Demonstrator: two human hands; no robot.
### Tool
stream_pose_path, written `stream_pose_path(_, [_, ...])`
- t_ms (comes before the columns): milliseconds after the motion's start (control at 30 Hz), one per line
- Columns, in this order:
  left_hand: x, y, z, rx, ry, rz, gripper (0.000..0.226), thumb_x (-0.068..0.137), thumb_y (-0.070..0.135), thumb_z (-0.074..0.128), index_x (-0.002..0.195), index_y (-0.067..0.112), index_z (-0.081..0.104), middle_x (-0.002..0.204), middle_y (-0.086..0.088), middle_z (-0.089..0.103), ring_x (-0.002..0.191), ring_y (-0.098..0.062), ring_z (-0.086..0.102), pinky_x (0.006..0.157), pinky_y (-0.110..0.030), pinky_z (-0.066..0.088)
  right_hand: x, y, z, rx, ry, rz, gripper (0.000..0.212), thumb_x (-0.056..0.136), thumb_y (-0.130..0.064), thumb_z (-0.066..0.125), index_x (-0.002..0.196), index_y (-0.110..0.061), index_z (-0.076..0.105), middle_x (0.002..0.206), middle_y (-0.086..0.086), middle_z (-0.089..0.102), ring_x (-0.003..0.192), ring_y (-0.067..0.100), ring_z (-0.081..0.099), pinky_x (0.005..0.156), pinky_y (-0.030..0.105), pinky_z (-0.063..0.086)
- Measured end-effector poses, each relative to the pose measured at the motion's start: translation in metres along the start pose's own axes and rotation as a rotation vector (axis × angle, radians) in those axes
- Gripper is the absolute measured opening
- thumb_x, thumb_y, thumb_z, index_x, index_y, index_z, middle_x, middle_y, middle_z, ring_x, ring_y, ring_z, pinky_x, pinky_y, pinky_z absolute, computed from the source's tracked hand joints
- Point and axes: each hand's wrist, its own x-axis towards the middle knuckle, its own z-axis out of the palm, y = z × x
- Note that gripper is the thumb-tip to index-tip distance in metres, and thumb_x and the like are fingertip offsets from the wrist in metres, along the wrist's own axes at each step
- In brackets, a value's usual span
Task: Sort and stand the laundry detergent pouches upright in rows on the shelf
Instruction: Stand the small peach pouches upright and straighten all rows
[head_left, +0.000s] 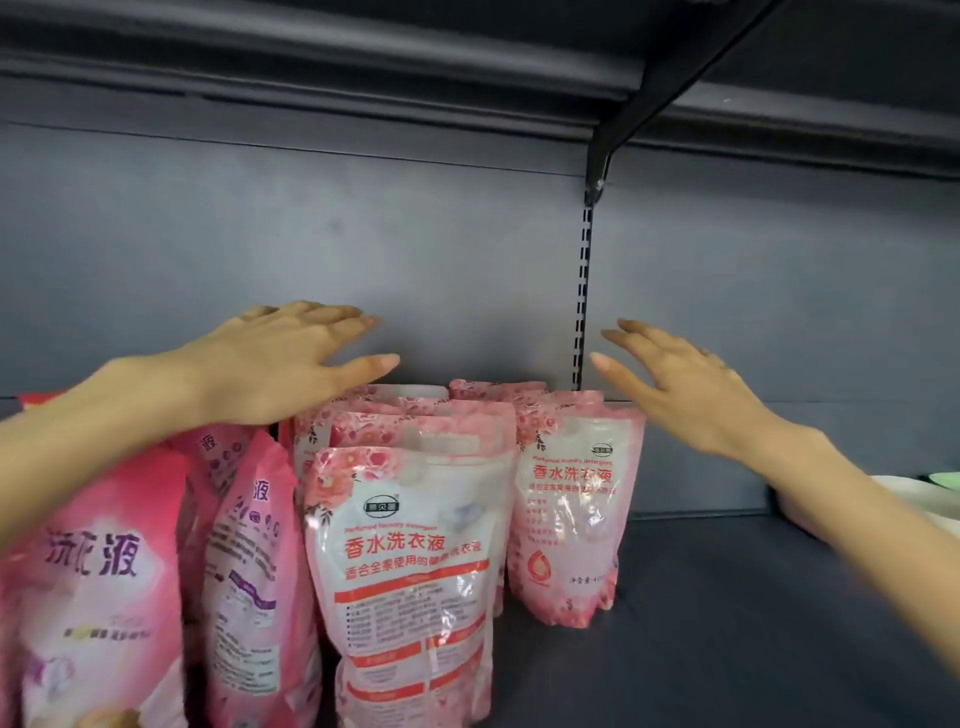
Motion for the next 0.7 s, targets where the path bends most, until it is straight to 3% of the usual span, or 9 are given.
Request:
stream_pose_path(167, [0.027,0.011,0.003,0.093,-0.054,-0.03,0.108,0.054,0.082,-0.009,0.146,0.032,0.019,0.154,0.013,0.019,0.142,-0.011,0.018,0.114,-0.036,0.014,0.022,0.021,0.008,0.09,0.039,-0.009,0.067,0.086,-0.065,0.019,0.139,-0.03,0.038,0.15,-0.012,0.031,0.137,0.015,0.032,0.109,0.042,0.025])
stream_pose_path(233, [0.041,0.011,0.004,0.142,-0.071,-0.047,0.101,0.065,0.087,-0.004,0.146,0.03,0.022,0.154,0.011,0.022,0.141,-0.014,0.022,0.113,-0.037,0.016,0.034,0.024,0.012,0.141,0.075,-0.011,0.058,0.091,-0.061,0.023,0.135,-0.03,0.044,0.145,-0.013,0.04,0.133,0.015,0.038,0.101,0.04,0.033])
stream_pose_path(300, [0.056,0.01,0.006,0.171,-0.087,-0.067,0.085,0.077,0.076,0.007,0.146,0.028,0.023,0.153,0.008,0.024,0.14,-0.016,0.023,0.113,-0.038,0.017,0.046,0.025,0.016,0.182,0.094,-0.026,0.055,0.091,-0.061,0.024,0.131,-0.031,0.048,0.14,-0.015,0.046,0.129,0.014,0.042,0.096,0.041,0.036])
stream_pose_path(400, [0.082,0.011,0.009,0.202,-0.149,-0.07,0.071,0.087,0.065,0.016,0.147,0.027,0.021,0.154,0.006,0.022,0.141,-0.018,0.021,0.114,-0.038,0.017,0.067,0.025,0.022,0.205,0.068,-0.052,0.055,0.091,-0.062,0.024,0.13,-0.032,0.049,0.138,-0.015,0.048,0.129,0.013,0.042,0.098,0.043,0.035])
stream_pose_path(533, [0.116,0.011,0.016,0.177,-0.237,-0.068,0.071,0.088,0.065,0.018,0.147,0.026,0.019,0.155,0.006,0.02,0.143,-0.017,0.017,0.114,-0.037,0.014,0.098,0.03,0.037,0.234,-0.027,-0.105,0.055,0.089,-0.065,0.028,0.125,-0.033,0.055,0.13,-0.011,0.056,0.121,0.015,0.048,0.103,0.042,0.036])
stream_pose_path(700, [0.152,0.021,0.036,0.043,-0.283,0.001,0.063,0.09,0.061,0.029,0.145,0.028,0.028,0.152,0.008,0.027,0.141,-0.015,0.023,0.113,-0.031,0.017,0.129,0.038,0.06,0.272,-0.126,-0.197,0.032,0.093,-0.05,0.041,0.098,-0.026,0.063,0.087,-0.018,0.057,0.087,0.009,0.05,0.08,0.022,0.035])
